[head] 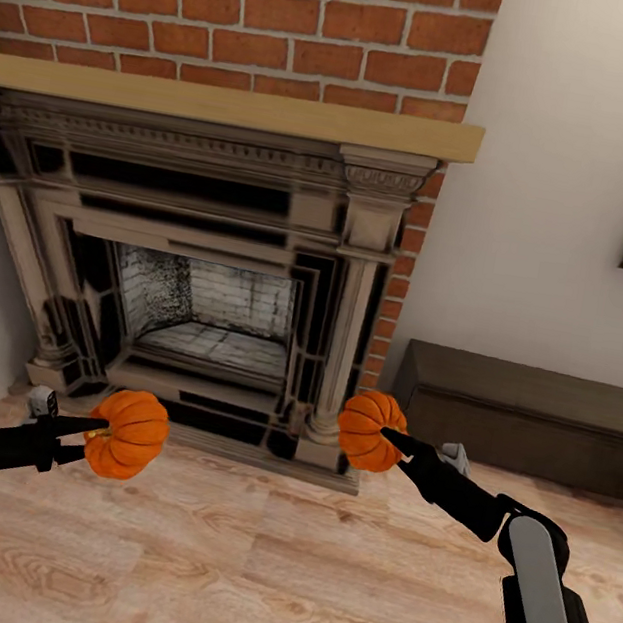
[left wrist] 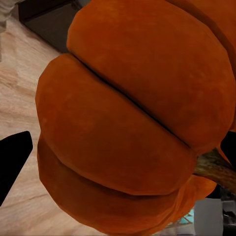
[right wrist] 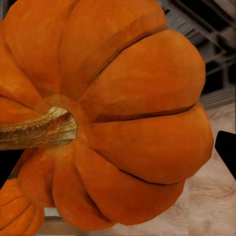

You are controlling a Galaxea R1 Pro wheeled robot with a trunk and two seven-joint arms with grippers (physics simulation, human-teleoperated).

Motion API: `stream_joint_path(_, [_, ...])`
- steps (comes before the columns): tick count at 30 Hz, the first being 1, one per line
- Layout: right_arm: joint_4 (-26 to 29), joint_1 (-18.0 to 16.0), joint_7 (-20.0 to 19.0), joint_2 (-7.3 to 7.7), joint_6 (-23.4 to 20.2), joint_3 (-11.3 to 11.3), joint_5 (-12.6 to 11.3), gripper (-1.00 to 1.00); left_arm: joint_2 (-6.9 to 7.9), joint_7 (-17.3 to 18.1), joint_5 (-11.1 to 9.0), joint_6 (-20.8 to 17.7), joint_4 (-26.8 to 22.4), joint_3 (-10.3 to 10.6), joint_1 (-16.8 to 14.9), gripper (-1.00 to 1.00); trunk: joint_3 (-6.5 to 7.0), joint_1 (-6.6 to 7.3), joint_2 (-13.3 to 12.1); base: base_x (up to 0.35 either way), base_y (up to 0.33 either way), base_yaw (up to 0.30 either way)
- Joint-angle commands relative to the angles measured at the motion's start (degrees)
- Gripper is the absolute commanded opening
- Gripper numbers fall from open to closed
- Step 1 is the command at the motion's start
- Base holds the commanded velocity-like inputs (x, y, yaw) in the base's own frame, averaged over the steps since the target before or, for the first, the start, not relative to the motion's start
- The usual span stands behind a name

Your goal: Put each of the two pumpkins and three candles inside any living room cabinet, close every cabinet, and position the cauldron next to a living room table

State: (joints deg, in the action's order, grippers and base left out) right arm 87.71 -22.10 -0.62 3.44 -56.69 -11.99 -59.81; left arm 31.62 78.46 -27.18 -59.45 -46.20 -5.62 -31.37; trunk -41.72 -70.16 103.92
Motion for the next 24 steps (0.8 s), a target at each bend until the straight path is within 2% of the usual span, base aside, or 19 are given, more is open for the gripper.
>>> stream_joint_path(1, [0.01, -0.05, -0.04, -0.01, -0.27, -0.05, -0.05, -1.0, 0.02, -0.05, -0.06, -0.41, -0.03, 0.0, 0.0, -1.0, 0.2, 0.23, -0.39, 0.0, 0.0, -0.207])
stream_joint_path(24, [-0.95, -0.05, -0.23, -0.01, -0.18, -0.05, -0.05, -1.0, 0.02, -0.06, -0.05, -0.41, -0.03, 0.03, 0.0, -1.0, 1.91, 0.45, -0.79, 0.0, 0.0, -0.207])
